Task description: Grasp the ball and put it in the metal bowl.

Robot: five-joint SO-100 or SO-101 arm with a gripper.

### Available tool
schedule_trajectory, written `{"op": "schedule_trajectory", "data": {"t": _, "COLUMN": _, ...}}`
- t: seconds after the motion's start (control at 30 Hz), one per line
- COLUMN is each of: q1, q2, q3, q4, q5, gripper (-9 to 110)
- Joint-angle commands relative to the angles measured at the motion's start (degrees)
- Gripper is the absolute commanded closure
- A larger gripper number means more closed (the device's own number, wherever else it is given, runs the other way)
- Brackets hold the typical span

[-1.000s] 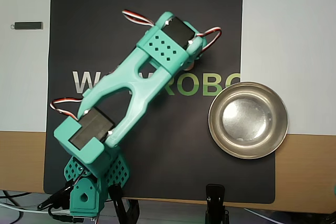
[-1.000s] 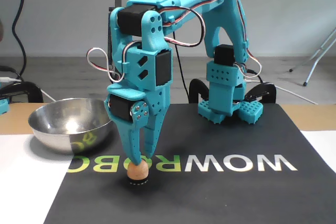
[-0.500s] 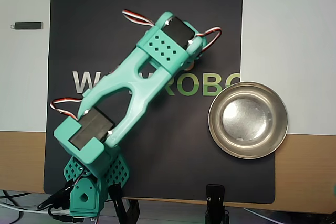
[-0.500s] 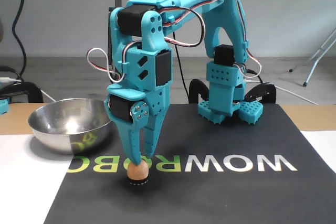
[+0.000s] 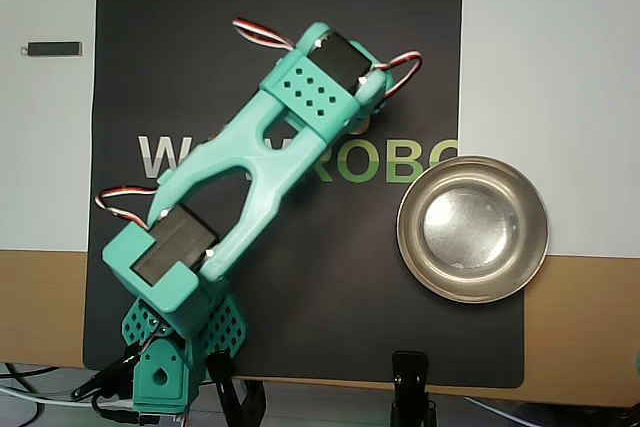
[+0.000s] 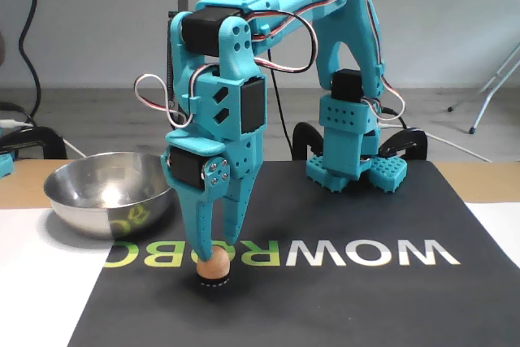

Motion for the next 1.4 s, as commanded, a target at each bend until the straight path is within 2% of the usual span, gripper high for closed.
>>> {"op": "schedule_trajectory", "data": {"t": 0.0, "q1": 0.09, "q2": 3.25, "q3": -1.93, "q4": -0.26, "q5": 0.35, "gripper": 60}}
{"op": "schedule_trajectory", "data": {"t": 0.7, "q1": 0.09, "q2": 2.99, "q3": -0.79, "q4": -0.44, "q5": 0.35, "gripper": 59}}
{"op": "schedule_trajectory", "data": {"t": 0.93, "q1": 0.97, "q2": 2.99, "q3": 3.16, "q4": -5.54, "q5": 0.35, "gripper": 59}}
{"op": "schedule_trajectory", "data": {"t": 1.37, "q1": 1.23, "q2": 3.43, "q3": 5.45, "q4": -5.62, "q5": 0.26, "gripper": 59}}
